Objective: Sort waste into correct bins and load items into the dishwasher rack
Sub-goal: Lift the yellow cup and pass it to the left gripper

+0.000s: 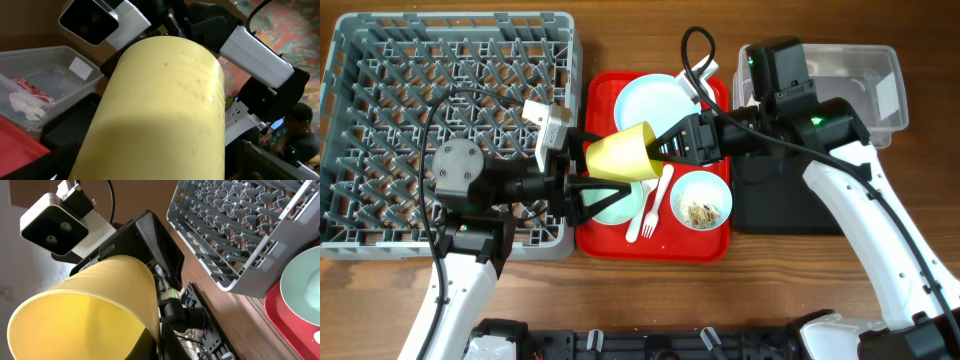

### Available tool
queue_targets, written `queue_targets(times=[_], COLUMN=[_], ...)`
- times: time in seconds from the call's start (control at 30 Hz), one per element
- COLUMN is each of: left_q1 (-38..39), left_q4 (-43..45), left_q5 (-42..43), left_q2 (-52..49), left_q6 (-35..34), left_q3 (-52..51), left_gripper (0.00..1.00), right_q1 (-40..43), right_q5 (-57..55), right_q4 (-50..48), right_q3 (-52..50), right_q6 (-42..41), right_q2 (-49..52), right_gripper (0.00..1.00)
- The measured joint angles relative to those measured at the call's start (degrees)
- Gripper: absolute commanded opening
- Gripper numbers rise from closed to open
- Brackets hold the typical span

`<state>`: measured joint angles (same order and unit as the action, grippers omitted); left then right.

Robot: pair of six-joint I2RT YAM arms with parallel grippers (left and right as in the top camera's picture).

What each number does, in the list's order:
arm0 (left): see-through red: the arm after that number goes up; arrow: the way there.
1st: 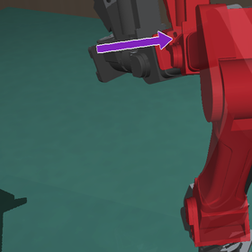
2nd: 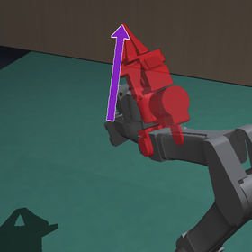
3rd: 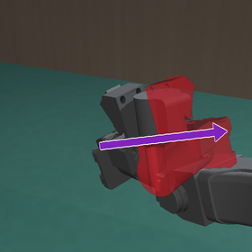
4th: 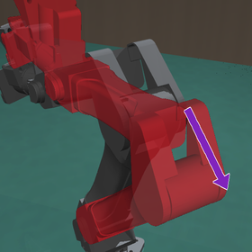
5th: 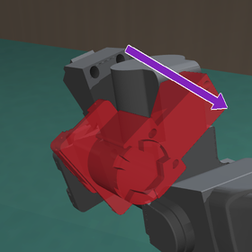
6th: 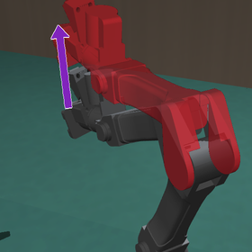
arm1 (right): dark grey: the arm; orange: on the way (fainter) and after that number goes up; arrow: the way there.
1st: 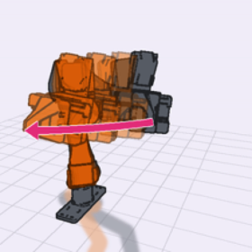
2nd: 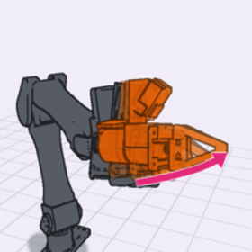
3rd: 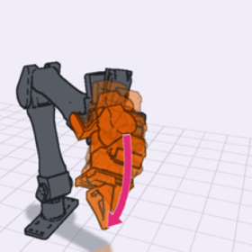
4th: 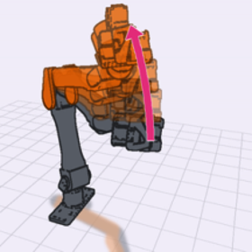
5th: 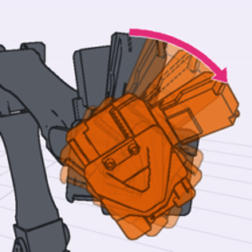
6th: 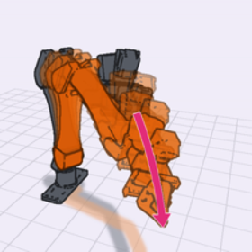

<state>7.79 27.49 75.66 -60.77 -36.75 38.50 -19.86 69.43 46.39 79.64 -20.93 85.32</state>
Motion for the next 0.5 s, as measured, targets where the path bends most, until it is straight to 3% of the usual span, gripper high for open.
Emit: queue_targets(times=[0.1,0.33,0.5], left_q1=[0.0,0.0,0.0], left_q4=[0.3,1.2,2.8], left_q5=[-0.5,-1.5,-1.7], left_q2=[0.0,0.0,0.0], left_q6=[0.0,-0.2,-0.2], left_q3=[0.0,0.0,0.0], left_gripper=[0.77,0.76,0.70], right_q1=[0.0,0.0,0.0], right_q5=[0.0,0.0,0.0], right_q4=[0.0,0.2,0.9], right_q3=[0.0,0.0,0.0], right_q6=[0.0,0.0,0.0], right_q2=[0.0,0.0,0.0], right_gripper=[0.04,0.04,0.04])
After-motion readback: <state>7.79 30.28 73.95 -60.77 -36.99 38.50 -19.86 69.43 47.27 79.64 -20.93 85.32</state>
